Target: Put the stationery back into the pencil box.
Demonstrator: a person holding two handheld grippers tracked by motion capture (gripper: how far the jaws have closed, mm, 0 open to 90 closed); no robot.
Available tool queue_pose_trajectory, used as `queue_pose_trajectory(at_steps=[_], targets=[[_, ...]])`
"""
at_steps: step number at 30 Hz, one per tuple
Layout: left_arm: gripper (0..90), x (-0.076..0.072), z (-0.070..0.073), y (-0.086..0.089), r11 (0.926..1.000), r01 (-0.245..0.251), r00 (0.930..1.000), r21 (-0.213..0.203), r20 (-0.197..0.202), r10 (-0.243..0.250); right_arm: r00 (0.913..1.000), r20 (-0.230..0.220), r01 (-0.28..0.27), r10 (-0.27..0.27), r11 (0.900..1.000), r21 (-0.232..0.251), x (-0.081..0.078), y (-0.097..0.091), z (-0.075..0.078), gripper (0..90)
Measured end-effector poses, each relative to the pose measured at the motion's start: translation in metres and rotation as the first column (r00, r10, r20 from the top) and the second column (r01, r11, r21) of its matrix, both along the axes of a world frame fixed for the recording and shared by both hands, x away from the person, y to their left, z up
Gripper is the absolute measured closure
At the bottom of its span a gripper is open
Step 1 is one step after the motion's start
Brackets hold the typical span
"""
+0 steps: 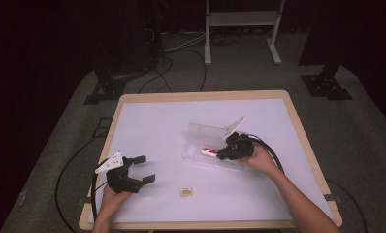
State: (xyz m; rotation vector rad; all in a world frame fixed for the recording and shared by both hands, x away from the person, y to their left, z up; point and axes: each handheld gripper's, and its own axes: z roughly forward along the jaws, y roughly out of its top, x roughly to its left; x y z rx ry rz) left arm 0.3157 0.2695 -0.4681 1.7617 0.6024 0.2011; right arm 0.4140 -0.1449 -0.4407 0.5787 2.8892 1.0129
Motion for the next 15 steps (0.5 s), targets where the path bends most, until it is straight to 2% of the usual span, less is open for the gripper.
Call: queue_pose_trajectory(at_steps=[15], targets=[[7.4,0.0000,0.0000,0.0000,1.0000,0.000,1.0000,0.000,0.000,0.000,0.9999,-0.012,-0.003,0.003,1.0000,-0.005,0.0013,0.0000,-0.0076,78.1]])
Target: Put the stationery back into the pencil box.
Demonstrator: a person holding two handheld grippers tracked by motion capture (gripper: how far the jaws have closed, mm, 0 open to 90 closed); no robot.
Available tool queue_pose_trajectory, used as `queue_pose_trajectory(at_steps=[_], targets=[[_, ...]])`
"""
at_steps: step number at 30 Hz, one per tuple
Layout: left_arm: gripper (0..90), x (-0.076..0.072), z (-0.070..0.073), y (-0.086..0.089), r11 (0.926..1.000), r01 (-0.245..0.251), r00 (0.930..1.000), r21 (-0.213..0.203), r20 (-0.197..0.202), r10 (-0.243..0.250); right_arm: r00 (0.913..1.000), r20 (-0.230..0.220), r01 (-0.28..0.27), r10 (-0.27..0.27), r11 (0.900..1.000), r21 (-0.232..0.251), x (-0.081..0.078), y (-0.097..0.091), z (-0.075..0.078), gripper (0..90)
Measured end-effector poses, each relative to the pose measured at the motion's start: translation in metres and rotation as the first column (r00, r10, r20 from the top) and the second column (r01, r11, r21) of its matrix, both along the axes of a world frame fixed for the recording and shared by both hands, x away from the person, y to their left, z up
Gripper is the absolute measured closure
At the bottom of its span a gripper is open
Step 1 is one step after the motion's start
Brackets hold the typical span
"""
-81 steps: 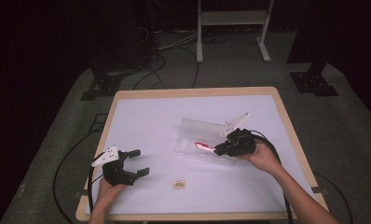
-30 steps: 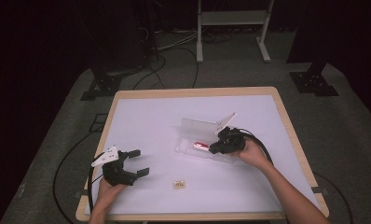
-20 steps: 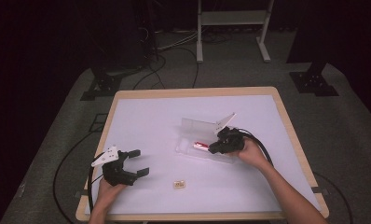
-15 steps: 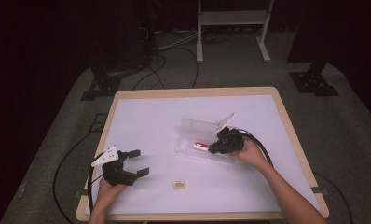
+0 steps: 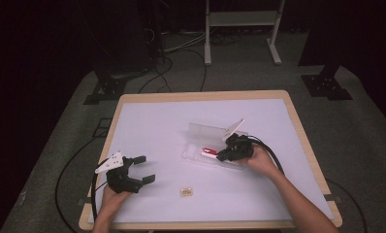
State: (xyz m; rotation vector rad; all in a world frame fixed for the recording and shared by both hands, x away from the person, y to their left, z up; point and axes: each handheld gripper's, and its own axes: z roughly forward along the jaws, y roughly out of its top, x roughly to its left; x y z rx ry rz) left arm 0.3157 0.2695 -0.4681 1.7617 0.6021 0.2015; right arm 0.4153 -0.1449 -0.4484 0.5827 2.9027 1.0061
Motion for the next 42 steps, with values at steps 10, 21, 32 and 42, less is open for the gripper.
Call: queue_pose_trajectory(at_steps=[10,21,32,42], targets=[[7.4,-0.0001,0.0000,0.0000,1.0000,0.001,1.0000,-0.001,0.000,-0.001,0.9998,-0.018,0.008,-0.008,1.0000,-0.001,0.0016,-0.0004,-0.0034,78.0],[7.4,-0.0001,0.0000,0.0000,1.0000,0.002,1.0000,0.000,0.000,-0.002,0.9995,-0.030,0.010,-0.010,0.9999,0.000,0.0021,-0.0005,-0.0065,77.5],[7.4,-0.0001,0.0000,0.0000,1.0000,0.002,1.0000,0.000,0.000,-0.002,0.9995,-0.031,0.012,-0.012,0.9999,0.003,0.0017,0.0001,-0.0066,77.2],[7.4,0.0000,0.0000,0.0000,1.0000,0.002,1.0000,-0.001,0.000,-0.002,0.9994,-0.021,0.028,-0.027,0.9987,0.042,0.0014,-0.0043,-0.0002,71.4]])
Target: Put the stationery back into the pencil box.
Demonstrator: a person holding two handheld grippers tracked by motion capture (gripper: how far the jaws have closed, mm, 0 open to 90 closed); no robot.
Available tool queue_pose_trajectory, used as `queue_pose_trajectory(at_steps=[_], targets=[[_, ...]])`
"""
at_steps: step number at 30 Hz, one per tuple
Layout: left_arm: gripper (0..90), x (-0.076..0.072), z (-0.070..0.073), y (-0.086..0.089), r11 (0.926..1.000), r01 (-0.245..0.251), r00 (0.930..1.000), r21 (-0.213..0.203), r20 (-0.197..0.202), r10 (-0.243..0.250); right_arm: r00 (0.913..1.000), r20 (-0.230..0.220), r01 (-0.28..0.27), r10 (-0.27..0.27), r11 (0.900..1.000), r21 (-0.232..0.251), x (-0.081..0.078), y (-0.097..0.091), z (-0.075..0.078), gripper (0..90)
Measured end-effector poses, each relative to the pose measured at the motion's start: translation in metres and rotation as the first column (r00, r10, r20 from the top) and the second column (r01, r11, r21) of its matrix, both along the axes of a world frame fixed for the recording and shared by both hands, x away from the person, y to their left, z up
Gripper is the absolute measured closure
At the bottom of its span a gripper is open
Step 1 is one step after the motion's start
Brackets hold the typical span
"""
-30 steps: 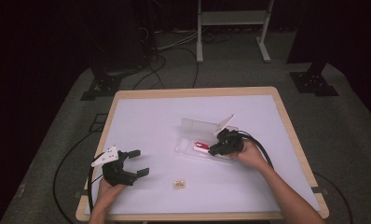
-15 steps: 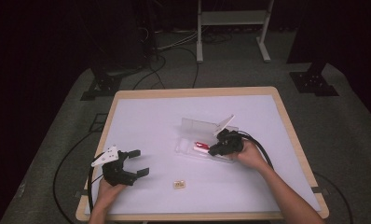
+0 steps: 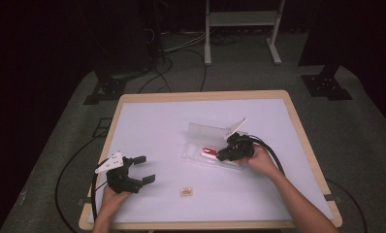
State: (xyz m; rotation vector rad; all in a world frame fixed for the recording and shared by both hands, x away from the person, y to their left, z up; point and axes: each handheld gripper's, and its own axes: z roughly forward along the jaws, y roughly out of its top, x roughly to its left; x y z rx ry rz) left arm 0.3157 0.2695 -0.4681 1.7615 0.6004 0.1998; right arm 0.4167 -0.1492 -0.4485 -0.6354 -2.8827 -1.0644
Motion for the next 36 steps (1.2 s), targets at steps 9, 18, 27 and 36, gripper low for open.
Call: queue_pose_trajectory(at_steps=[9,18,27,36], targets=[[7.4,0.000,0.000,0.000,1.0000,0.001,1.0000,-0.001,0.000,-0.001,0.9998,0.013,0.015,-0.016,0.9996,0.025,-0.003,-0.005,0.008,65.1],[7.4,0.000,0.000,0.000,1.0000,-0.001,1.0000,0.000,0.001,0.001,0.9994,0.034,-0.004,0.002,0.9983,0.057,-0.015,-0.005,0.020,61.1],[7.4,0.000,0.000,0.000,1.0000,-0.001,1.0000,0.001,0.002,0.001,0.9985,0.044,-0.035,0.032,0.9971,0.068,-0.028,-0.001,0.028,56.4],[7.4,0.000,0.000,0.000,1.0000,-0.001,1.0000,-0.002,0.001,0.001,0.9986,0.036,-0.041,0.039,0.9969,0.068,-0.035,0.003,0.027,47.8]])
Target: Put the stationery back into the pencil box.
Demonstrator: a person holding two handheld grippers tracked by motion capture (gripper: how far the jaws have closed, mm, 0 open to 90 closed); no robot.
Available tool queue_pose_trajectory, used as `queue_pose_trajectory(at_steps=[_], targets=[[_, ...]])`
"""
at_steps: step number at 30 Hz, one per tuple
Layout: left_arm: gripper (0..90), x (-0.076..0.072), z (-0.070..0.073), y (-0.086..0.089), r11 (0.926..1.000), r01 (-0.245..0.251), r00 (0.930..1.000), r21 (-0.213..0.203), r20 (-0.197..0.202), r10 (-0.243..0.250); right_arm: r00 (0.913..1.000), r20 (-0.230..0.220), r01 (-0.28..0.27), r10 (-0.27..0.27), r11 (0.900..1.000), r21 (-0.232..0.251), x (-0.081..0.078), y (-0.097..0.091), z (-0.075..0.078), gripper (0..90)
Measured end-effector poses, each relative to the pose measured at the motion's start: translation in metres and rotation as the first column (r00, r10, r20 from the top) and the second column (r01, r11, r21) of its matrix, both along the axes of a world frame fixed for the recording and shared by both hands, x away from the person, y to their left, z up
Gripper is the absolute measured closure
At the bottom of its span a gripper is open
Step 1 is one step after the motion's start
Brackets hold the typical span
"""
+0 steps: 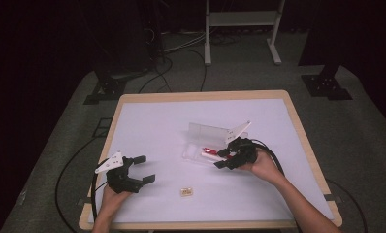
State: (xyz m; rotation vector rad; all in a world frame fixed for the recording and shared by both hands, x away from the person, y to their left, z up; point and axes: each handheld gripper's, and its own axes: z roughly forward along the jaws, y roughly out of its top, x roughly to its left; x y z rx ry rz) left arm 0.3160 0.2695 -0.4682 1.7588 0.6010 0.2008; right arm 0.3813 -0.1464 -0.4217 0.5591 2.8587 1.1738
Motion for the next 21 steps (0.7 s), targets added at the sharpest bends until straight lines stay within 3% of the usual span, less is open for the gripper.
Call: queue_pose_trajectory(at_steps=[8,13,21], targets=[[7.4,0.000,0.000,0.000,1.0000,0.000,1.0000,-0.001,0.000,0.000,1.0000,0.002,0.009,-0.009,0.9997,0.024,-0.008,0.002,0.001,38.4],[7.4,0.000,0.000,0.000,1.0000,-0.001,1.0000,0.000,0.000,0.001,0.9997,0.025,-0.008,0.007,0.9996,0.025,-0.013,0.003,0.003,36.6],[7.4,0.000,0.000,0.000,1.0000,-0.001,1.0000,0.001,0.001,0.001,0.9993,0.026,-0.028,0.027,0.9991,0.031,-0.020,0.010,0.004,32.9]])
